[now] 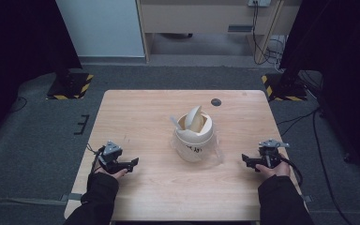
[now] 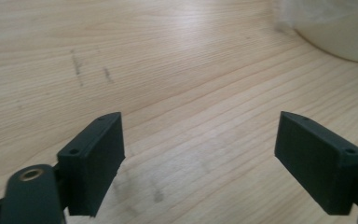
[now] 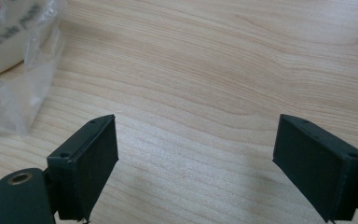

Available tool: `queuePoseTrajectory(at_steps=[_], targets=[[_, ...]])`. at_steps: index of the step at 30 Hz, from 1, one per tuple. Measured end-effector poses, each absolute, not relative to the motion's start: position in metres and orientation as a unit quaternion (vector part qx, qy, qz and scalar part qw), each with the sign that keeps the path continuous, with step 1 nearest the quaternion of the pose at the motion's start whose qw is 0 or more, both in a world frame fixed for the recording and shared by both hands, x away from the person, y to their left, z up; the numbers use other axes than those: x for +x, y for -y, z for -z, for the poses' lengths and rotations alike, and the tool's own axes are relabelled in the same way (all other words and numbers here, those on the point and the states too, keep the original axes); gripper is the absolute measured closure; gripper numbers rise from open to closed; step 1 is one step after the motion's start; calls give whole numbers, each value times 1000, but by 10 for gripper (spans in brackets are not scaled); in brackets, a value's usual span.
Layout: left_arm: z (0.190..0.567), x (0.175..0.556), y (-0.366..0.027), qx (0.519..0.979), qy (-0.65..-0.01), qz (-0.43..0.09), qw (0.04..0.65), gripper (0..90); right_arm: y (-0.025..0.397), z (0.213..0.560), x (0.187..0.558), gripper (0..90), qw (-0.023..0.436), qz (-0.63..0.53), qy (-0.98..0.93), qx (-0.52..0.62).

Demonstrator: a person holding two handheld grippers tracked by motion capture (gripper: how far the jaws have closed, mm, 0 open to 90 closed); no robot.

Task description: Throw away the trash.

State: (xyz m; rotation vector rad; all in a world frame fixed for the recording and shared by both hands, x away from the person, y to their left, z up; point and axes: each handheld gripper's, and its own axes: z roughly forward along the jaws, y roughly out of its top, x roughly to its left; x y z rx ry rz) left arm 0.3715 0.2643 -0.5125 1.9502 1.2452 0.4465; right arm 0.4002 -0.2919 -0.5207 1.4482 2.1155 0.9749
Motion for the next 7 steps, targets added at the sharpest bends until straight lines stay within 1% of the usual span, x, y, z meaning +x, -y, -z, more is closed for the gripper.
queuePoseTrajectory(at_steps=[7], targets=[[521,377,-274,771,-504,-173,350,124,298,525,403,122,194,-339,-756,526]])
